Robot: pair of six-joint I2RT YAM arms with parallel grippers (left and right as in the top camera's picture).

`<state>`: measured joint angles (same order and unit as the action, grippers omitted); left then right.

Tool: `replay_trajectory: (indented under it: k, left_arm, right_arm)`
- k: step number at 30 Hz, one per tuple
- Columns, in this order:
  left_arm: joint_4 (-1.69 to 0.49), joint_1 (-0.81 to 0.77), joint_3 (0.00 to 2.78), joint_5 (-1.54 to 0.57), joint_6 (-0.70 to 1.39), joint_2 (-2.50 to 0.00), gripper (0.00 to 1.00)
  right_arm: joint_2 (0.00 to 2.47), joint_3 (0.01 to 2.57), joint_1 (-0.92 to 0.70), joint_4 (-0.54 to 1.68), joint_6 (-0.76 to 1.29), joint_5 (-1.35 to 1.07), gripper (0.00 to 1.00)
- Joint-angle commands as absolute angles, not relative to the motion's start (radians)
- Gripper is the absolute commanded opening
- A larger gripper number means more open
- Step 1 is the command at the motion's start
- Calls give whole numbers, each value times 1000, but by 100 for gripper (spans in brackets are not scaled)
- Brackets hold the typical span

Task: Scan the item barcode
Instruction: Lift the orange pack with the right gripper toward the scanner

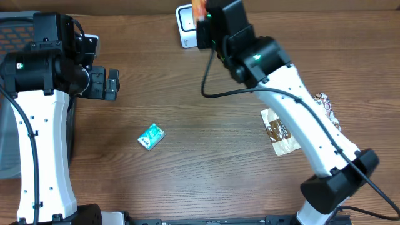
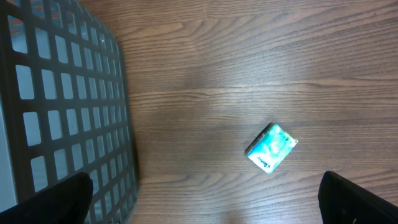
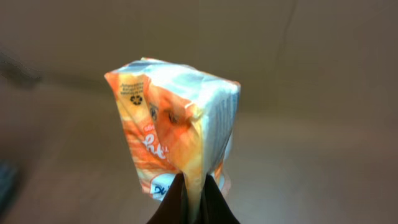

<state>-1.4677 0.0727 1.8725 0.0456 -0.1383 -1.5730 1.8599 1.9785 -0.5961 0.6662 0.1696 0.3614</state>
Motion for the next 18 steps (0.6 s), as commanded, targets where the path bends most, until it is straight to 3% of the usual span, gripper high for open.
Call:
replay_trajectory:
  k: [1,7,13,18]
  left_arm:
    - [-1466,72,1880,48,-149,-1576,100]
    - [-1466,72,1880,48,-150,-1576,100]
    - [-1466,72,1880,48,-149,-1576,100]
    - [-1466,72,1880,48,-149,-1576,100]
  right_arm:
    - [1959,1982,-607,467,-236,688,4]
    - [2181,1982,-597,40,-768,686,4]
    - [2371,1982,-578,-146,-1004,671,4]
    - [2473,1982,-576,-184,-1076,656,4]
